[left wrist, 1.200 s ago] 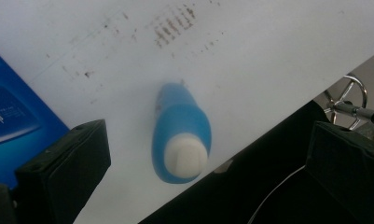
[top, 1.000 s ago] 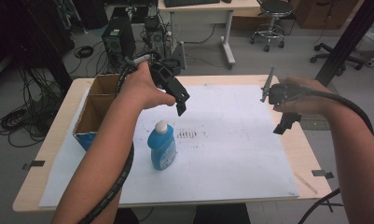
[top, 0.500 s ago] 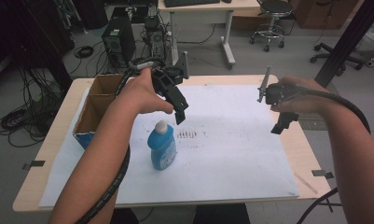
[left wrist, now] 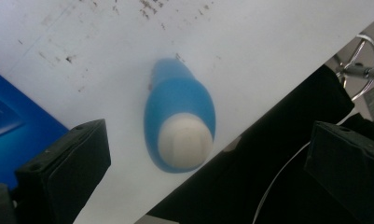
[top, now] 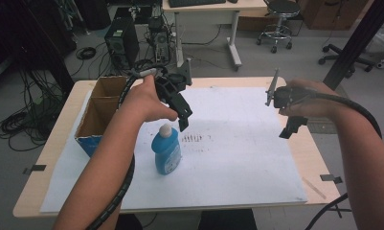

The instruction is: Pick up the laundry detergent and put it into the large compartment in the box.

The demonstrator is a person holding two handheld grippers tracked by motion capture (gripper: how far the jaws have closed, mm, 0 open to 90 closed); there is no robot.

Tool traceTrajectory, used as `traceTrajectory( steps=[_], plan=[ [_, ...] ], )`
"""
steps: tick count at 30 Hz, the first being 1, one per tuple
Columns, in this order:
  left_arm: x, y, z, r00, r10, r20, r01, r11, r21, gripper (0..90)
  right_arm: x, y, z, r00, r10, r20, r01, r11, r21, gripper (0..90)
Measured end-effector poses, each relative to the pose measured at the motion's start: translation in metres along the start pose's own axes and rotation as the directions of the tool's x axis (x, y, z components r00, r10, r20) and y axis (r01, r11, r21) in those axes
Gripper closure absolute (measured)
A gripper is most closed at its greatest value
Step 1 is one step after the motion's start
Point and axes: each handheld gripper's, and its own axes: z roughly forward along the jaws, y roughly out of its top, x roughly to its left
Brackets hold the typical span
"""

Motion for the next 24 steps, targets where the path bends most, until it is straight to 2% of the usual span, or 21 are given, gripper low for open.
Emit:
traceTrajectory(
  steps=[6,11,14,17,24],
  plan=[
    [0.004,-0.003,0.007,0.9995,-0.030,0.004,0.030,0.9995,0.002,0.2,0.000,0.001,0.001,1.0000,-0.001,-0.002,0.001,1.000,-0.001,6.4],
    [0.007,-0.007,0.012,0.9982,-0.059,0.003,0.059,0.9976,-0.035,0.2,0.000,0.002,0.002,1.0000,-0.004,-0.001,0.004,1.000,-0.001,6.4],
    [0.008,-0.009,0.018,0.9970,-0.077,0.002,0.077,0.9967,-0.025,0.2,0.000,0.002,0.003,1.0000,-0.004,0.001,0.004,1.000,0.000,6.4],
    [0.008,-0.009,0.022,0.9962,-0.087,-0.011,0.086,0.9960,-0.021,0.2,0.001,0.004,0.004,0.9999,-0.013,0.004,0.013,1.000,0.004,6.4],
    [0.007,-0.011,0.033,0.9964,-0.084,-0.006,0.084,0.9964,-0.011,0.2,0.003,0.008,0.003,0.9998,-0.022,0.004,0.022,1.000,0.004,6.4]
  ],
)
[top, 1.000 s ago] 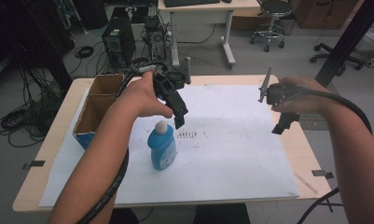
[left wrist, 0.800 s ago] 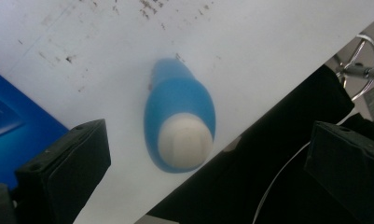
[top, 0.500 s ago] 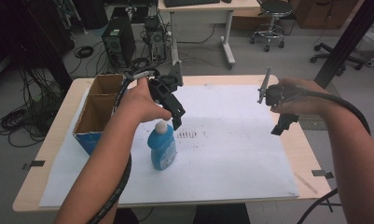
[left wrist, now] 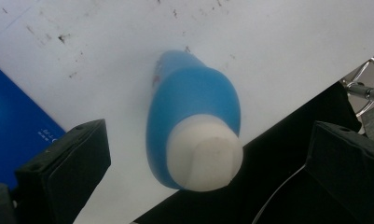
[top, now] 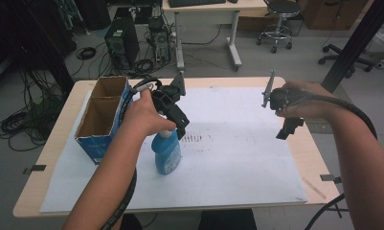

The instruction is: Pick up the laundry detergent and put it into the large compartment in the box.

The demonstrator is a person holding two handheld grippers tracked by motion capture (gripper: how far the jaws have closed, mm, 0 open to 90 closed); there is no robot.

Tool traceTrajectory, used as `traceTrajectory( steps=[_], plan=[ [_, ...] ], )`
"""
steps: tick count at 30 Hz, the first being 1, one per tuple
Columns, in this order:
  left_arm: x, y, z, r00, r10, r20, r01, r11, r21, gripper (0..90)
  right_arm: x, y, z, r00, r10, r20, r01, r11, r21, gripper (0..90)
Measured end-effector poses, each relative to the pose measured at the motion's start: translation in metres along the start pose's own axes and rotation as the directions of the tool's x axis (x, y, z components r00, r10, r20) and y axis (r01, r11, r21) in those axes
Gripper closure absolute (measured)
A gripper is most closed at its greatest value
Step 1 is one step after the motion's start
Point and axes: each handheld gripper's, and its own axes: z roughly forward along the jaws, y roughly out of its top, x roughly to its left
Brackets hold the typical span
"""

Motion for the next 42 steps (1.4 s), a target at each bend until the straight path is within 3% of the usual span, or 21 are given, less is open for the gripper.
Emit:
traceTrajectory(
  steps=[10,17,42],
  plan=[
    [0.006,-0.004,0.015,0.9993,-0.037,-0.002,0.037,0.9993,0.000,0.2,-0.001,-0.001,0.004,1.0000,0.003,0.002,-0.003,1.000,0.003,6.4],
    [0.005,-0.003,0.025,0.9991,-0.041,0.005,0.041,0.9991,0.009,0.2,-0.002,-0.002,0.006,1.0000,0.003,0.000,-0.003,1.000,0.000,6.4],
    [0.002,-0.006,0.045,0.9974,-0.044,-0.058,0.045,0.9989,0.014,0.2,-0.001,0.000,0.013,1.0000,-0.001,-0.009,0.001,1.000,-0.002,6.5]
  ],
)
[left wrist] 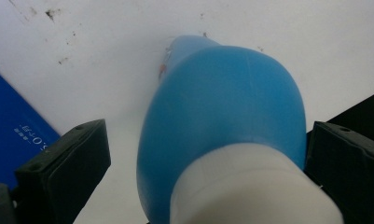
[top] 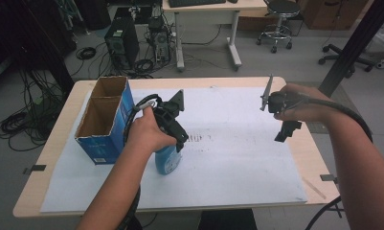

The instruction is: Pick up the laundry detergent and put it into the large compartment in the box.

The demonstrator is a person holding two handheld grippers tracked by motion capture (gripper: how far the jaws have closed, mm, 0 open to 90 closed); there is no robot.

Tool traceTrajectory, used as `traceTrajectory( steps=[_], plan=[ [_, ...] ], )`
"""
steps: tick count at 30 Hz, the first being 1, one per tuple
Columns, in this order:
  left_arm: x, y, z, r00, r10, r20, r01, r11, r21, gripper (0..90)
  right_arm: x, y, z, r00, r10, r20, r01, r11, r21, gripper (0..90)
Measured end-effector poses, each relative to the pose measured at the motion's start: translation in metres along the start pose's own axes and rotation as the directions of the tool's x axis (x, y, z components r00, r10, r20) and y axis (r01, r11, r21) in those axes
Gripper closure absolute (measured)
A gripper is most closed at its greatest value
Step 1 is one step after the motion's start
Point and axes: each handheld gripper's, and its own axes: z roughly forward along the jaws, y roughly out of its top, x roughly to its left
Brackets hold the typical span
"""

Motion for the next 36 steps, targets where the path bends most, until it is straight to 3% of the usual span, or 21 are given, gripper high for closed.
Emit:
traceTrajectory(
  steps=[18,36],
  plan=[
    [-0.0015,-0.0005,0.0029,0.9998,0.004,-0.018,-0.004,1.0000,-0.009,0.5,-0.0006,0.0028,0.0012,1.0000,-0.005,-0.002,0.005,1.000,0.001,6.5],
    [-0.0048,0.0001,0.0027,0.9988,-0.001,-0.049,0.001,1.0000,-0.007,9.8,-0.0020,0.0022,0.0062,1.0000,-0.003,-0.008,0.003,1.000,-0.007,6.5]
  ],
)
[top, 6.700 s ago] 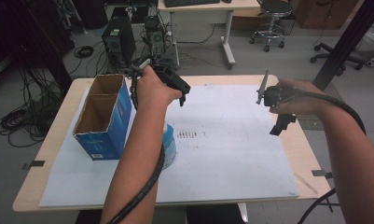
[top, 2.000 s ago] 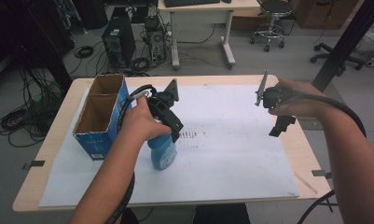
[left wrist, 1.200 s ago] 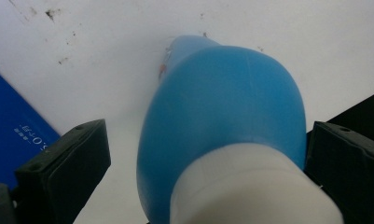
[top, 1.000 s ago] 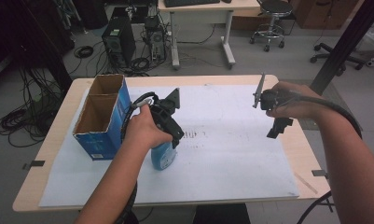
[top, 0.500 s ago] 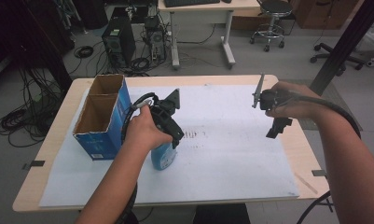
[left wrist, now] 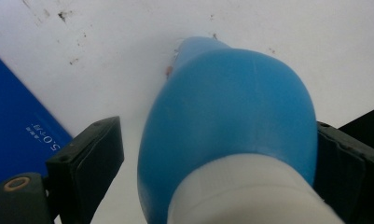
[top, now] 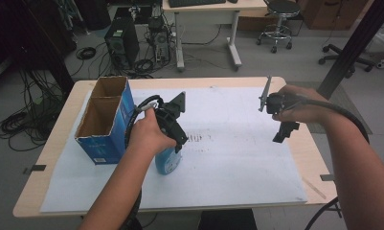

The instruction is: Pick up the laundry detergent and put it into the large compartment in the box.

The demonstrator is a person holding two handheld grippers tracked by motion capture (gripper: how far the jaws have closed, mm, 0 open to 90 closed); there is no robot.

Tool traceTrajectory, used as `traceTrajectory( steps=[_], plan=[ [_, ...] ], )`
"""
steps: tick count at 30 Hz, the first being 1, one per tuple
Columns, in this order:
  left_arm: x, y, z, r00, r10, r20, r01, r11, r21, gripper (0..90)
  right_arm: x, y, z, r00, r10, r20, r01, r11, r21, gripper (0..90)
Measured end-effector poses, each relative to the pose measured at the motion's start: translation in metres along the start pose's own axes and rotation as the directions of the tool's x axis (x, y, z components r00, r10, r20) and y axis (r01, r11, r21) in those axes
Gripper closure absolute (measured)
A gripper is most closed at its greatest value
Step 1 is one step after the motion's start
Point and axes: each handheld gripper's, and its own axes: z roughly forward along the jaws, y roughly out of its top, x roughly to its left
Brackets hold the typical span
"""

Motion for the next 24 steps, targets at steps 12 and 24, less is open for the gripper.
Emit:
traceTrajectory(
  steps=[12,24],
  plan=[
    [0.0015,-0.0019,-0.0017,0.9999,-0.012,0.001,0.012,0.9999,-0.009,15.8,0.0004,0.0007,-0.0005,1.0000,0.001,0.000,-0.001,1.000,0.000,6.5],
    [-0.0018,-0.0004,-0.0011,0.9998,-0.016,-0.009,0.016,0.9999,-0.003,24.0,0.0016,0.0012,-0.0005,1.0000,0.004,0.000,-0.004,1.000,0.000,6.5]
  ],
)
